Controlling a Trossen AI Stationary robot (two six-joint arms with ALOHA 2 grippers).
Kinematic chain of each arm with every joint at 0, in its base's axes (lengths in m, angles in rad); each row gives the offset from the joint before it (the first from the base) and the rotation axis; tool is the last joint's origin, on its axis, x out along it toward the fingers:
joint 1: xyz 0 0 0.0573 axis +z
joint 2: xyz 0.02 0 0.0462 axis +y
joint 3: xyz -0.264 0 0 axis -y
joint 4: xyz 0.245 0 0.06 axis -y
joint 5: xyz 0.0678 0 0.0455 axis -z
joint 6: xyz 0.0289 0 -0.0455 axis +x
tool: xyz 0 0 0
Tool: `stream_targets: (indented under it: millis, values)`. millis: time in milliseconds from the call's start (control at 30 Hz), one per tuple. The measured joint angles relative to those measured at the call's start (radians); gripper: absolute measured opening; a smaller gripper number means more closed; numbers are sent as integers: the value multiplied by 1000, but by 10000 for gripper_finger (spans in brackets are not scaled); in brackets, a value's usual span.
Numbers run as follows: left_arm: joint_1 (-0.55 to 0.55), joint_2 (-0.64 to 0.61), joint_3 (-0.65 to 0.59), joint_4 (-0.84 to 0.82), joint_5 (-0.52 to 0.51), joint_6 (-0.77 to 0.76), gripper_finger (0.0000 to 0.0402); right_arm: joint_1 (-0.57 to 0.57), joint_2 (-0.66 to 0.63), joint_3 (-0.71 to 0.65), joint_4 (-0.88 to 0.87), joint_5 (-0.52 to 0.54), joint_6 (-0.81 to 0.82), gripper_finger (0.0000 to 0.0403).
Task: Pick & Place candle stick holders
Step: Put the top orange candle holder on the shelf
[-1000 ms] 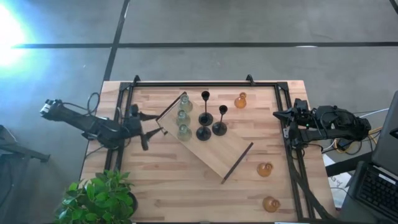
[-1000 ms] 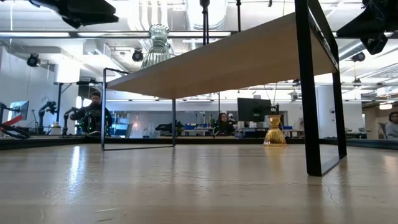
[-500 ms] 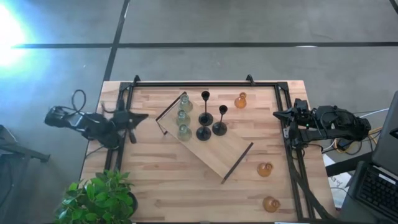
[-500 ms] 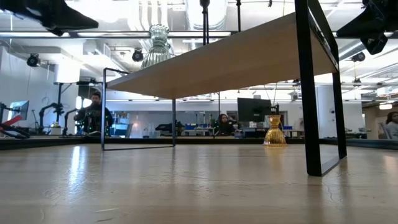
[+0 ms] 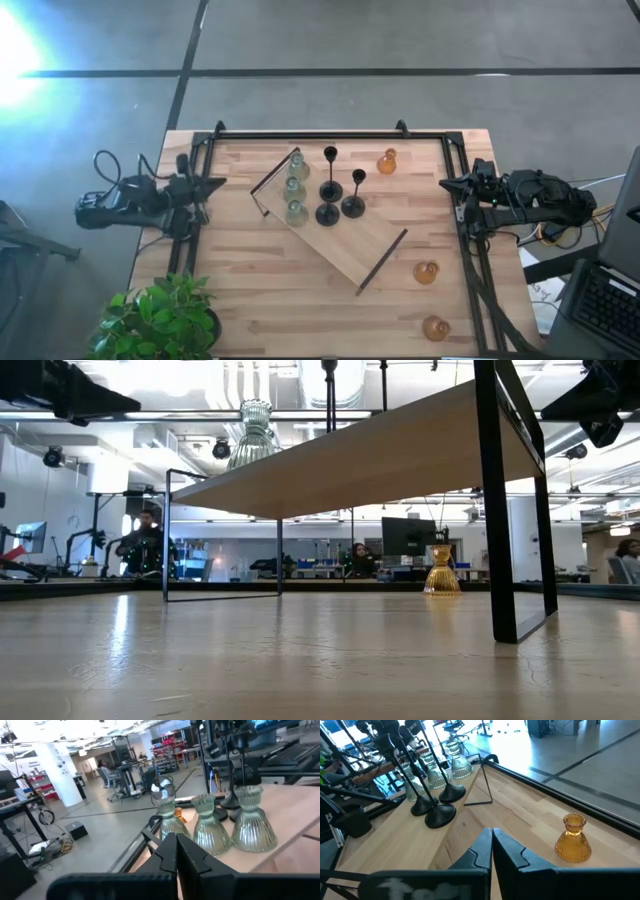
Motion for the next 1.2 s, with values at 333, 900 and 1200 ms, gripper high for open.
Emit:
stream_targets:
  millis: [333, 900, 1200]
  values:
    - [27, -47, -164, 107, 111, -100, 1, 0, 0, 0, 0, 0, 0, 9]
    - [219, -47, -225, 92, 336, -53, 0, 0, 0, 0, 0, 0, 0, 9]
    - [188, -47, -214, 93, 397, -61, 0, 0, 0, 0, 0, 0, 0, 9]
